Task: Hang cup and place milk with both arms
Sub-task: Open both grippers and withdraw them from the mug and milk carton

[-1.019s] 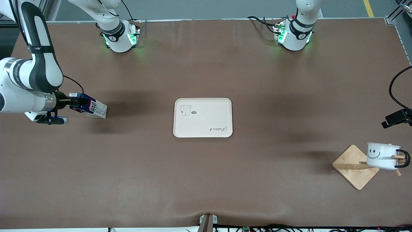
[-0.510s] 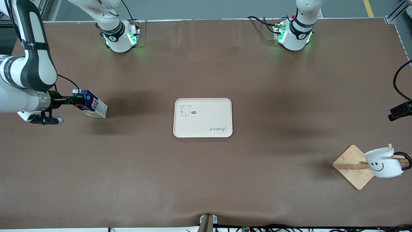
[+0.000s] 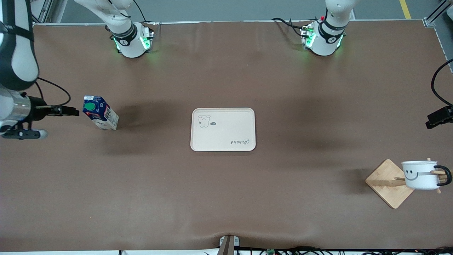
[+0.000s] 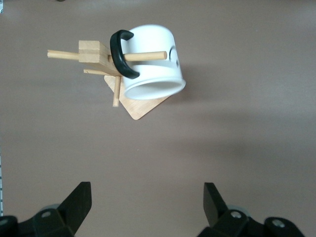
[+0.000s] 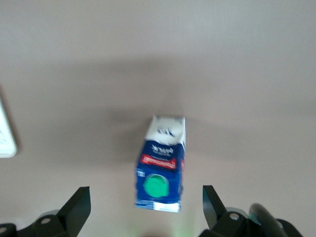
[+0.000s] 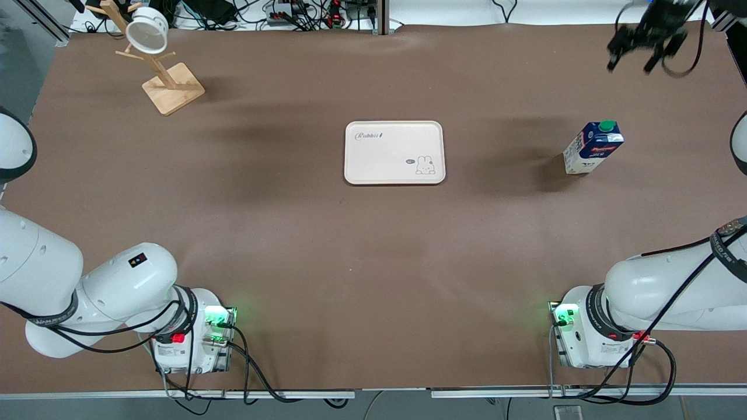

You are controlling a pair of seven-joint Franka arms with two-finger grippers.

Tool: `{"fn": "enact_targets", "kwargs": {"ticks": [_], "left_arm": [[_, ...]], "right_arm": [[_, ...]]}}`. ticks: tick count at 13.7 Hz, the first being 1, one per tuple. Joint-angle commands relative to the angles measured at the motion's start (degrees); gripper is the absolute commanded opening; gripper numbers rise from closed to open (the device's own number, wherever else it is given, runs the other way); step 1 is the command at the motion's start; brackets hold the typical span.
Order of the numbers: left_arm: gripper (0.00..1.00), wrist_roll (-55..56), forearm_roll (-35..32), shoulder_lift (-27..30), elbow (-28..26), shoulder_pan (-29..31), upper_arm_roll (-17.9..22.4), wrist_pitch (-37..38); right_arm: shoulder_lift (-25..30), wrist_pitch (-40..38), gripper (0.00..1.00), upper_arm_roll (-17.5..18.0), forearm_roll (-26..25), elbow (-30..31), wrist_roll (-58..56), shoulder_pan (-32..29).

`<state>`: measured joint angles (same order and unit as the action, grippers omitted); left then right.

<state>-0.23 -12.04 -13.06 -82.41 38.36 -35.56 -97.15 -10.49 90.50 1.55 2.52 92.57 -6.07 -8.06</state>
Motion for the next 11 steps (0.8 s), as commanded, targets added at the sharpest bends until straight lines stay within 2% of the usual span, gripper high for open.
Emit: {"fn": "enact_targets", "kwargs": {"ticks": [1,3,4,7,8,11], "left_arm": [[1.0,-1.26,-0.01,1.1,0.14,0.49,-0.04,1.17],[1.0,-0.91,0.17,3.21,-0.29,-1.35,0.4,2.31],[1.0,-0.47,0.26,3.21,-0.21,-3.36,1.79,3.45],[1.0,-0.38,4.02,3.83,-0.47,-12.22,11.44,3.55],[1.0,0.14,5.17,5.74,-1.34,-16.0,15.48,3.55],[1.0,0.76,6.32,7.78,-3.72,-19.97,18.67,2.76]], "right_arm": [[-2.42,-6.63,1.0,-0.23,-0.67,-14.22,-0.34,3.04],[-2.43,-10.76,1.0,0.29,0.1,-21.62,-0.43,3.66],[-1.3,-11.91,1.0,0.12,0.29,-21.73,-0.43,4.19],[-0.76,-12.71,1.0,-0.24,-0.5,-22.87,0.27,4.54],[2.46,-15.5,1.0,0.11,-0.68,-21.48,0.8,4.98],[10.3,-16.76,1.0,0.12,-0.59,-12.44,3.79,6.3]]}}
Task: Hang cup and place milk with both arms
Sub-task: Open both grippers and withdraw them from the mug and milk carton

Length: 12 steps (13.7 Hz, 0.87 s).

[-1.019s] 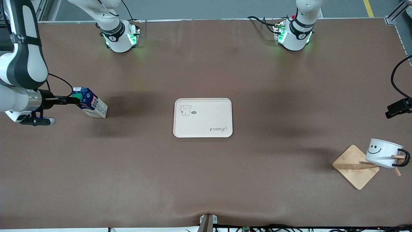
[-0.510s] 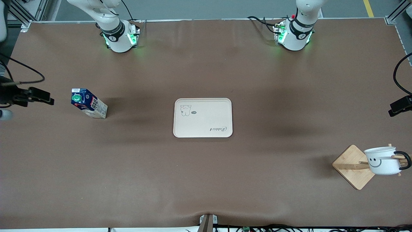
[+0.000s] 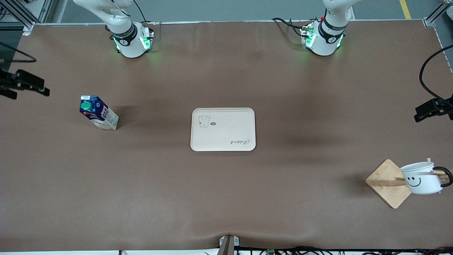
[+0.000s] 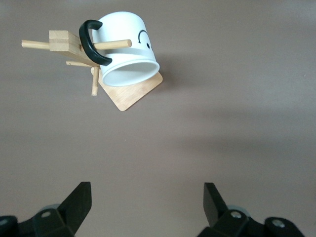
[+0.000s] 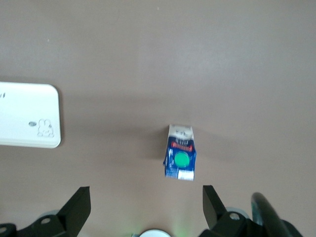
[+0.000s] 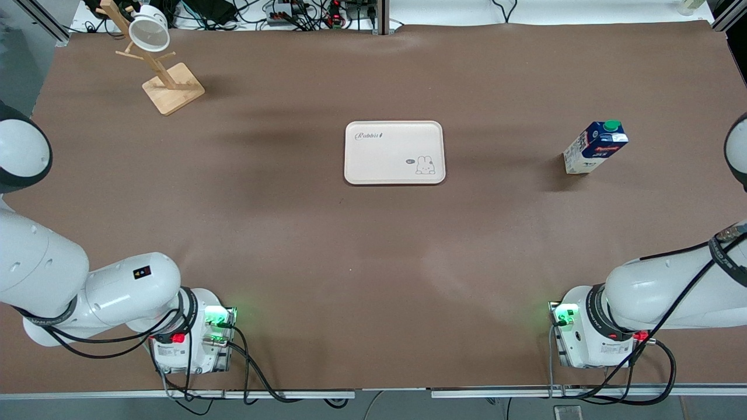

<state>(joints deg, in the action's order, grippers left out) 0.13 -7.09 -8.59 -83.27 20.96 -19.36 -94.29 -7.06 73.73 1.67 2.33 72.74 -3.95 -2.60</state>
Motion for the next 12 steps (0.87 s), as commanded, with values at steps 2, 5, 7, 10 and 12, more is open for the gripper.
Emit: {"fn": "enact_targets", "kwargs": {"ticks": [2,5,7,10,12], "left_arm": [[1.0,4.42,1.55,5.86,-5.92,-12.12,10.71,-0.8],[1.0,5.58,2.95,10.24,-11.54,-15.94,12.68,-3.34],[1.0,5.67,3.75,13.68,-15.77,-19.7,15.83,-5.63],[1.0,5.24,3.92,15.45,-17.27,-23.14,18.04,-4.85],[1.0,5.67,4.27,17.2,-18.85,-25.43,19.62,-4.41]], "right_arm": [[10.73,0.62,1.0,0.09,-0.48,11.97,3.14,2.33],[11.98,3.43,1.0,-0.35,-0.4,15.32,3.77,1.38],[11.72,3.44,1.0,-0.09,-0.4,15.94,3.68,1.9],[11.45,3.87,1.0,-0.26,-0.48,15.51,3.68,1.29],[11.36,4.31,1.0,-0.61,-0.48,15.5,3.51,0.76]]}}
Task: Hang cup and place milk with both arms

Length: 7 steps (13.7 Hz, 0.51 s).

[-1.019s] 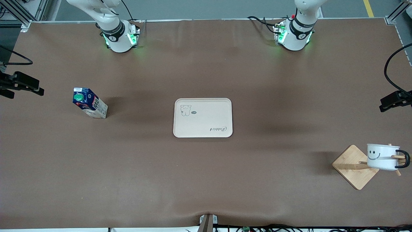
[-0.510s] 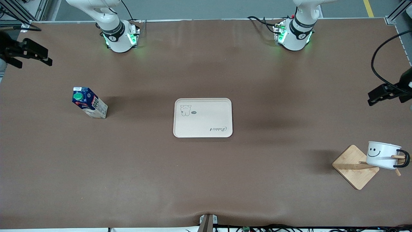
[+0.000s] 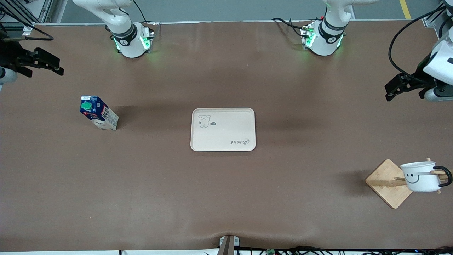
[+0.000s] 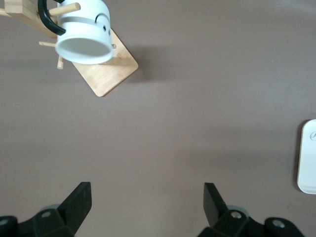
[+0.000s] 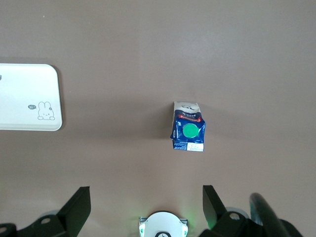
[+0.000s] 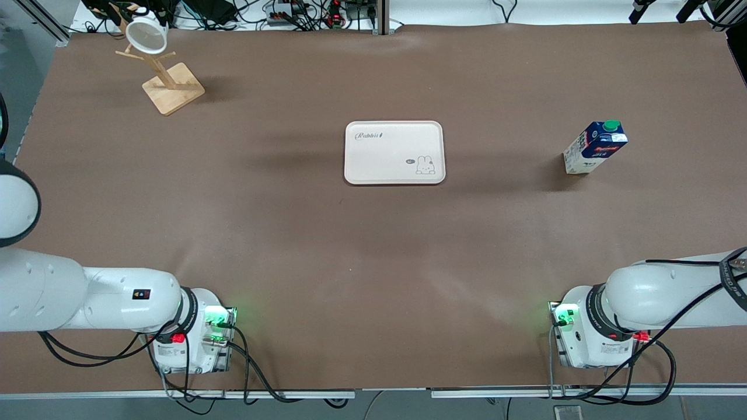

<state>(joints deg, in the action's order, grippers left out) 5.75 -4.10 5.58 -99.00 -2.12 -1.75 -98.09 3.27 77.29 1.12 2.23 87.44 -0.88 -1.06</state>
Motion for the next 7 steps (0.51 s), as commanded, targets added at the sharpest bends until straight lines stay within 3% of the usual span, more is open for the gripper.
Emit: {"fn": "enact_targets", "kwargs": {"ticks": [1,7], "left_arm": [[1.0,-0.03,1.29,3.12,-2.61,-2.89,2.36,1.31],[1.0,0.41,2.69,3.12,-0.41,-2.89,1.93,6.15]], "right_arm": [[1.04,0.85,1.0,0.03,-0.39,0.8,0.44,-0.62],[1.04,1.46,1.0,0.03,-0.39,1.06,0.36,-0.79]]}}
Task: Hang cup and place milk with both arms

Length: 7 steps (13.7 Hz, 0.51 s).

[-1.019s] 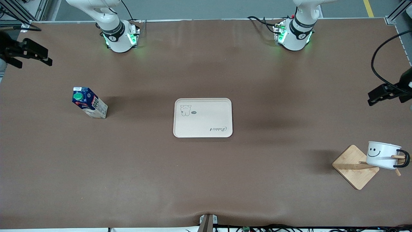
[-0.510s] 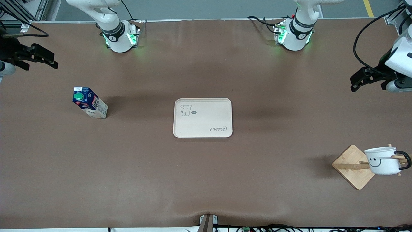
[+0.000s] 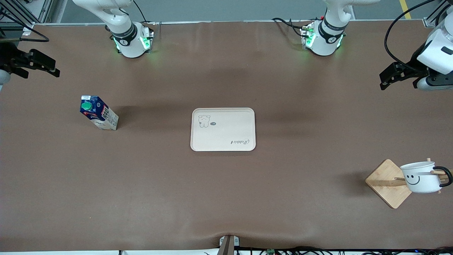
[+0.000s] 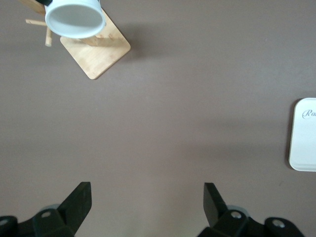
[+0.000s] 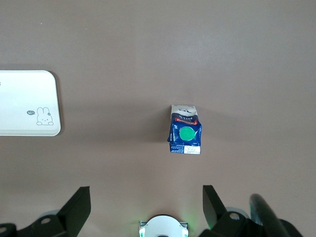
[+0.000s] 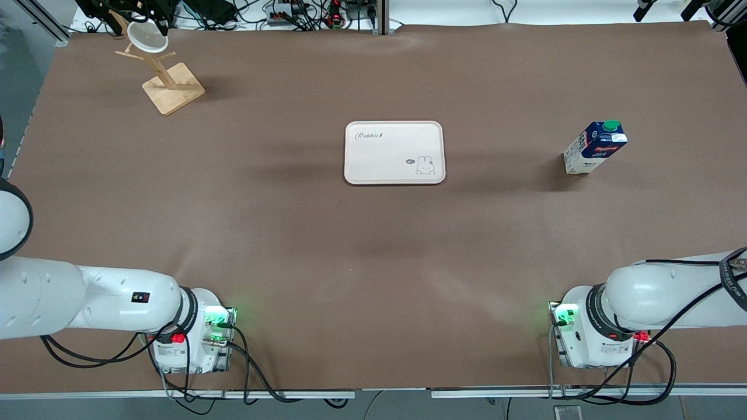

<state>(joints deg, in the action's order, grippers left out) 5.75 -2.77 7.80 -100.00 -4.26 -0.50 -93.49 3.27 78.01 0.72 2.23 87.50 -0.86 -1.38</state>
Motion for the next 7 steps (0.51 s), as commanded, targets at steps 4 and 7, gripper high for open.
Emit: {"fn": "enact_targets", "kwargs": {"ticks": [4,7], "left_arm": [[1.0,0.23,1.36,0.28,2.35,-0.92,0.77,3.22],[1.0,-0.56,1.27,0.02,3.23,-0.75,0.77,3.22]], "right_arm": [[1.04,0.83,1.0,0.33,-0.39,1.01,0.34,-0.64],[1.04,0.74,1.0,0.33,-0.39,1.01,0.42,-0.73]]}}
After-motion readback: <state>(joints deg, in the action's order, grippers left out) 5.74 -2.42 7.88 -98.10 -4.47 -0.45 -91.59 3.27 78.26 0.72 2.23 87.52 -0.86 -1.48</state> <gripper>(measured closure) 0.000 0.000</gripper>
